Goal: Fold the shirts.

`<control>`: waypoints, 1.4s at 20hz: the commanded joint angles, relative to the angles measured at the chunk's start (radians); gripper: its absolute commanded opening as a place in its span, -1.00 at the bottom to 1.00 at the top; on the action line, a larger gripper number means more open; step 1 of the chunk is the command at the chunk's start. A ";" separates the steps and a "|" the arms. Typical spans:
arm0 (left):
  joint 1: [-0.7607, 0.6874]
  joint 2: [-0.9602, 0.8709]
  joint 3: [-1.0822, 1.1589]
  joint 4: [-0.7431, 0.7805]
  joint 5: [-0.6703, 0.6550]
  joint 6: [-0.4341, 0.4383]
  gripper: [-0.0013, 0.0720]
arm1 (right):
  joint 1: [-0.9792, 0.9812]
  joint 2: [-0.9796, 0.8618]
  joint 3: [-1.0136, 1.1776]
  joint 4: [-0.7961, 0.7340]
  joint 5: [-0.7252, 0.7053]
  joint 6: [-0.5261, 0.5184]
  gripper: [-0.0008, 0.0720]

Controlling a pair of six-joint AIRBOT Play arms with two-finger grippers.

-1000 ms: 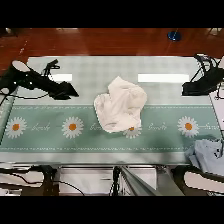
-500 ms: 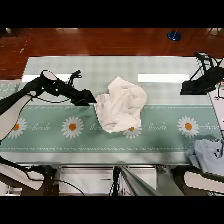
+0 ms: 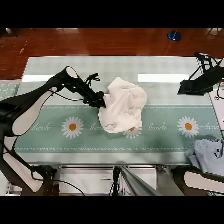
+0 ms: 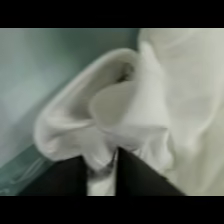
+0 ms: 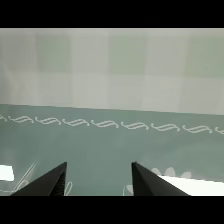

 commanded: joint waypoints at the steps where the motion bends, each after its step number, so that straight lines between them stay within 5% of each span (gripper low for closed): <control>1: -0.028 -0.043 0.072 -0.005 -0.058 -0.012 -0.85 | -0.001 -0.001 0.000 0.008 0.037 0.002 0.27; 6: -0.001 -0.037 0.098 -0.004 -0.168 0.042 -0.87 | -0.023 -0.007 -0.006 0.007 0.037 -0.020 0.27; 11: 0.020 -0.015 0.098 0.004 -0.193 0.050 -0.87 | -0.112 -0.035 -0.208 0.409 -0.010 -0.182 0.65; 19: 0.026 -0.004 0.098 0.004 -0.235 0.050 -0.87 | 0.109 -0.075 -0.459 0.615 -0.431 -0.361 0.66; 24: 0.026 -0.004 0.098 0.004 -0.278 0.050 -0.87 | 0.271 -0.121 -0.459 0.680 -0.731 -0.298 0.64; 28: 0.030 -0.003 0.098 0.003 -0.278 0.050 -0.87 | 0.303 -0.121 -0.458 0.769 -0.797 -0.214 0.58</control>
